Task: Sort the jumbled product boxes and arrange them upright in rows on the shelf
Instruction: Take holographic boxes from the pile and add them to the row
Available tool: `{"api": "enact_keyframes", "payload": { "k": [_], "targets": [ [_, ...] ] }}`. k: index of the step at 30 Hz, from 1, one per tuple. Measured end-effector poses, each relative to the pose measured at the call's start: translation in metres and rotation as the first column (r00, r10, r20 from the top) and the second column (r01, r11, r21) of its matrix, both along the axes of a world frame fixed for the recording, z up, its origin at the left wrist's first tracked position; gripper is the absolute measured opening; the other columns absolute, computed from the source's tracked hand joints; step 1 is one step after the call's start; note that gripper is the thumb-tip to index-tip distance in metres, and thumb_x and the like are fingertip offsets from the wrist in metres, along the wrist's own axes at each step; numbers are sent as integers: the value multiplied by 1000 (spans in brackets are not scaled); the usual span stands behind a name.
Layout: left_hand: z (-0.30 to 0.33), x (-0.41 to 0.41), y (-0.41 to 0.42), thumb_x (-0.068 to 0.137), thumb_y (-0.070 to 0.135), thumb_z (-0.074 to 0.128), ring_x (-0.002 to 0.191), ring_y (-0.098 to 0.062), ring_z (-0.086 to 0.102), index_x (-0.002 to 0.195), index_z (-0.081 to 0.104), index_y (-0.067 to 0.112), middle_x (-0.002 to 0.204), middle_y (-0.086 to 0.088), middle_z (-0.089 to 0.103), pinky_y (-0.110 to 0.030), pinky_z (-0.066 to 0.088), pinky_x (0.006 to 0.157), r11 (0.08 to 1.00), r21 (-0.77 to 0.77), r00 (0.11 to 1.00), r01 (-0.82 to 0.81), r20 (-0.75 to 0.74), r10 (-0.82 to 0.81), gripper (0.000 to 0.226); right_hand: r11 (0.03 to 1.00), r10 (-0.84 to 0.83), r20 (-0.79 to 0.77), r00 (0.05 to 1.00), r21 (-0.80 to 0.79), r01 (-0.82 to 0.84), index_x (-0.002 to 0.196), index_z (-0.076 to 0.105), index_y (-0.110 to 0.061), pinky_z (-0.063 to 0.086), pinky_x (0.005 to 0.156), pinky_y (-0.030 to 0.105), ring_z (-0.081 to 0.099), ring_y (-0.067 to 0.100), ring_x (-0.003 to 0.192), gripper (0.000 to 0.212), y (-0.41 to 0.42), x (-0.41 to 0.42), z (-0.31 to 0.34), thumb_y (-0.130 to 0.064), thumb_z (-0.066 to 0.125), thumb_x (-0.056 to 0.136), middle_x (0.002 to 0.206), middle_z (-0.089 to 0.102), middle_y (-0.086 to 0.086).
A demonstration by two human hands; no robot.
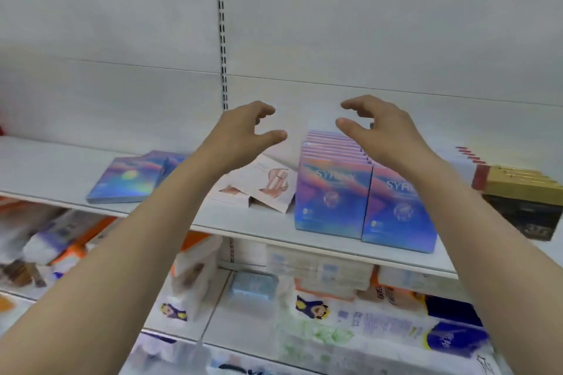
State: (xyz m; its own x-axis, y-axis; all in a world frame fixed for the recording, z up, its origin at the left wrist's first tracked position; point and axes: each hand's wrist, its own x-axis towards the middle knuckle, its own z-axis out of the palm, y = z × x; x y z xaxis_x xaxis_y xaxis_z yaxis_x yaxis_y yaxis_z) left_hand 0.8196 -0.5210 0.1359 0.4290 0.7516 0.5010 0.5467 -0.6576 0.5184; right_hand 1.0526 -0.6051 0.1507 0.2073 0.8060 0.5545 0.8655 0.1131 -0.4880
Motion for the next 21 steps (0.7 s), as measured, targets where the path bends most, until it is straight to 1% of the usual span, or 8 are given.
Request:
{"api": "enact_keyframes", "payload": {
  "k": [1,4,5,8,10,13,17,21],
  "targets": [
    [-3,-23,-1,86,43,68,119,-10,53,133,53,22,133,3,58,-22,38,93,1000,-5,1000,-9,16,9,54,1000,22,-17,1000,1,-22,129,60,-26,43,105,34,55,11,121,39,1,-24,-4,-39,63,93,132,60,-6],
    [-21,-86,-4,84,40,71,118,-10,55,131,56,21,129,4,60,-33,45,101,999,-35,996,-26,81,29,53,995,99,-90,991,-16,-101,130,60,-29,44,104,33,54,8,121,39,5,-91,-28,-39,64,92,132,60,-8],
    [-29,-104,-5,84,40,72,117,-10,55,130,56,22,128,5,61,-33,45,101,998,-47,995,-34,96,39,52,992,121,-108,987,-31,-125,130,59,-31,44,104,33,53,7,122,39,7,-112,-39,-40,64,92,132,60,-10],
    [-60,-153,-5,83,41,72,115,-6,56,129,56,25,126,9,60,-26,44,96,993,-102,992,-52,108,63,51,979,169,-185,968,-81,-186,129,59,-33,44,104,32,53,5,121,38,12,-168,-73,-39,65,91,132,60,-12],
    [-78,-179,-3,83,39,73,115,-7,56,129,57,24,126,9,61,-31,46,98,986,-154,989,-63,124,83,51,969,189,-231,954,-115,-220,129,59,-33,44,105,33,53,3,121,40,16,-199,-94,-40,65,91,131,59,-15],
    [-101,-212,5,81,36,75,113,-9,56,127,59,22,124,7,62,-37,48,99,971,-219,981,-96,144,129,50,950,213,-249,945,-172,-260,132,57,-32,44,106,37,52,3,122,43,27,-235,-119,-42,65,91,132,56,-19],
    [-121,-248,27,81,35,75,113,-9,56,127,59,21,125,7,62,-35,49,97,955,-265,971,-133,156,179,51,934,216,-265,940,-226,-278,133,55,-36,44,106,35,49,-1,122,46,56,-267,-134,-47,64,89,133,56,-20],
    [-130,-275,64,82,36,74,116,-8,55,128,59,21,126,8,61,-29,46,98,942,-297,966,-157,151,209,51,923,226,-295,928,-240,-301,133,55,-33,44,106,35,50,1,123,46,103,-287,-140,-46,65,89,133,56,-17]
  ]
}}
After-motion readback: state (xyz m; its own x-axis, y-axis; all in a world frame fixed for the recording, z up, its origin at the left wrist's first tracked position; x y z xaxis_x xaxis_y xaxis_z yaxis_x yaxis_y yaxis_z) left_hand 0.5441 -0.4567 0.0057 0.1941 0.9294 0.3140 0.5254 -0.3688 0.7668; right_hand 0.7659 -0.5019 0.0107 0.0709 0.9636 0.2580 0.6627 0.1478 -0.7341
